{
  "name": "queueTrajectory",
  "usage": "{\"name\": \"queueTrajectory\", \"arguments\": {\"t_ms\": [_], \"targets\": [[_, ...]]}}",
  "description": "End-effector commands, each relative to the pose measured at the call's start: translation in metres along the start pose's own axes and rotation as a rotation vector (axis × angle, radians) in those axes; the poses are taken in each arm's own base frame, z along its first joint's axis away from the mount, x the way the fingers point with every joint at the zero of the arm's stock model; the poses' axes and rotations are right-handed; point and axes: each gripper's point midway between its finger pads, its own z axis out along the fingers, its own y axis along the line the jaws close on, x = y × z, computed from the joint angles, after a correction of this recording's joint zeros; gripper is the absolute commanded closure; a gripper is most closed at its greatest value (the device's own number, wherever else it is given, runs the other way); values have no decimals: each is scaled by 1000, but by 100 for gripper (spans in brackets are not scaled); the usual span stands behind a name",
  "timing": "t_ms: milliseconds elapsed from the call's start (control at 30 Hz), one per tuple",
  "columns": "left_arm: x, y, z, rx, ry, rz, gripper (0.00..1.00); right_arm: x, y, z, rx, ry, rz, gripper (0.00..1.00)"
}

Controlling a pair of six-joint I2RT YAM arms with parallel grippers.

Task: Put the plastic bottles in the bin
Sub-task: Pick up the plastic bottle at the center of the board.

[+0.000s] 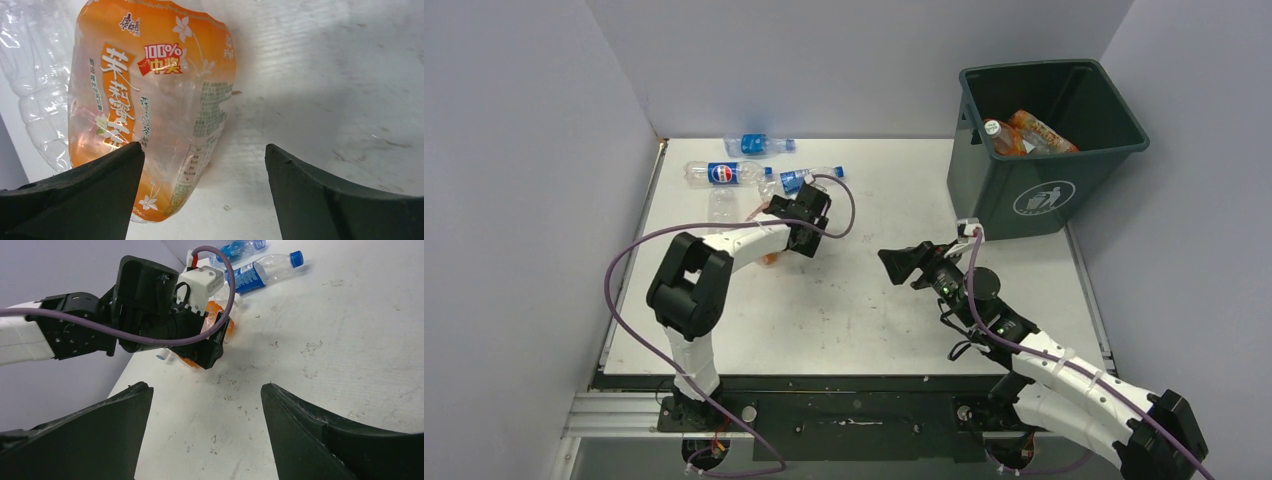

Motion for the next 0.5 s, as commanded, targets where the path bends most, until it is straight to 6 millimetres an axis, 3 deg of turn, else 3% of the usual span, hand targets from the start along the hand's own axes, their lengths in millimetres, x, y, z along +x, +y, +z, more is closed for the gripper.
{"name": "queueTrajectory", "arguments": {"t_ms": [0,133,233,333,467], "targets": [[0,-37,-24,139,-39,-83,12,-22,11,-1,-13,-60,-10,19],[-3,-55,-49,207,-81,-130,8,-22,6,-7,4,-66,-10,19],[-19,-52,-77,236,-150,-189,2,-21,-1,-11,33,-68,-24,19],[-41,-30,-107,281,-242,-311,4,-16,-13,-14,71,-66,-34,18],[-71,16,-140,374,-384,-551,4,5,-24,-7,81,-13,-27,17]]}}
